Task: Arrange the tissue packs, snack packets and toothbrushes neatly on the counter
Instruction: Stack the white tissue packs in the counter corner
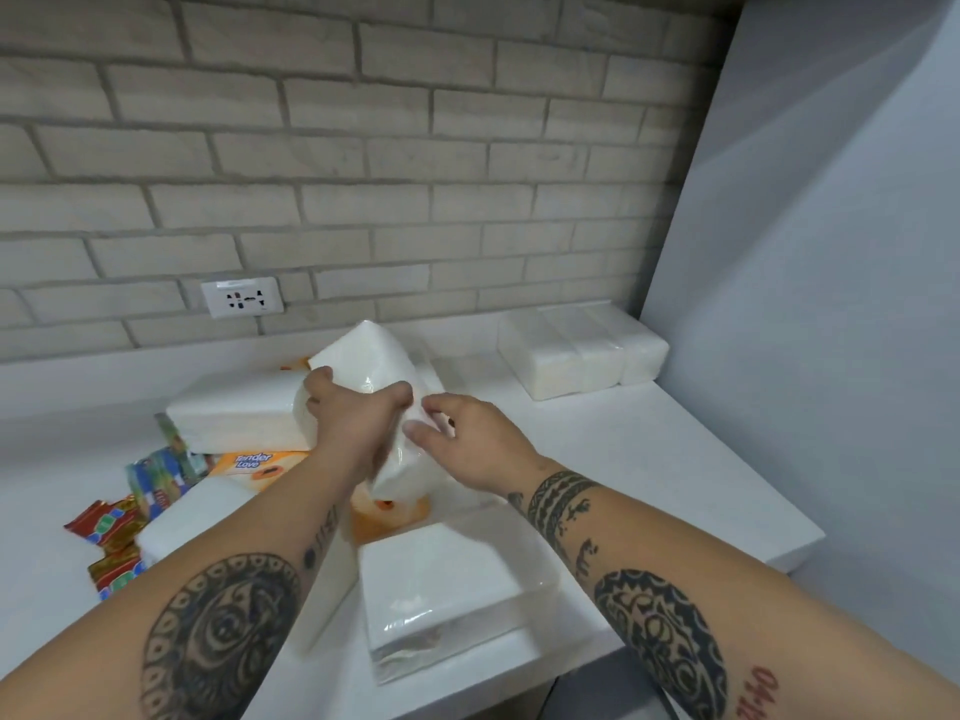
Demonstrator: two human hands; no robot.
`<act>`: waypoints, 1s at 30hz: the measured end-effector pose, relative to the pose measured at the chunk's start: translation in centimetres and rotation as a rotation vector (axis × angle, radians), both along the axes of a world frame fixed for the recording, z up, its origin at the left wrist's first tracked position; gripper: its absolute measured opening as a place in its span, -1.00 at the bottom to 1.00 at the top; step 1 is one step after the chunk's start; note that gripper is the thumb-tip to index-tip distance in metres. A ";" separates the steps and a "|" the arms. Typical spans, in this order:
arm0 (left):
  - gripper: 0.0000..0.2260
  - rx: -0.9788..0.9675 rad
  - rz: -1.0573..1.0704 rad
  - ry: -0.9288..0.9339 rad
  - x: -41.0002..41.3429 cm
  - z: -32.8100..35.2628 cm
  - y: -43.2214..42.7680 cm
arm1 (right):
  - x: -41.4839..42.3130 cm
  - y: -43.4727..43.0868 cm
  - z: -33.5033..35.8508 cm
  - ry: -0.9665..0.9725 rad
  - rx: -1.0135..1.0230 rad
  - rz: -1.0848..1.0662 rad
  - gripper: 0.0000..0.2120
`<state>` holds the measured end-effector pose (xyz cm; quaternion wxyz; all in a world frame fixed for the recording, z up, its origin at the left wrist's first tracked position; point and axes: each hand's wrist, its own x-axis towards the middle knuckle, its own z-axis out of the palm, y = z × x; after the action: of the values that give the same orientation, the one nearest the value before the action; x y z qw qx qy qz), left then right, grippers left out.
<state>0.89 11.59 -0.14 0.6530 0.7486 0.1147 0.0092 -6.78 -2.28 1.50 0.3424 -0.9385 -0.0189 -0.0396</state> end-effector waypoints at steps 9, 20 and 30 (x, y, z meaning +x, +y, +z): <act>-0.16 -0.376 -0.334 -0.076 -0.4 3.0 -0.8 | 0.0 -1.8 2.2 0.161 0.733 -0.204 -0.48; -0.35 -0.505 -0.599 0.015 2.2 0.1 -1.9 | 1.9 -1.8 1.4 -0.061 0.617 -0.152 -0.71; -0.68 -0.520 -0.507 0.048 3.0 -2.4 -7.4 | 2.0 -6.6 -1.7 -0.019 0.525 -0.266 -0.69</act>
<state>3.87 4.20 -2.50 0.8001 0.5622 -0.0607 -0.2000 -4.80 -8.92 -0.20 0.5652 -0.8116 0.1122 -0.0963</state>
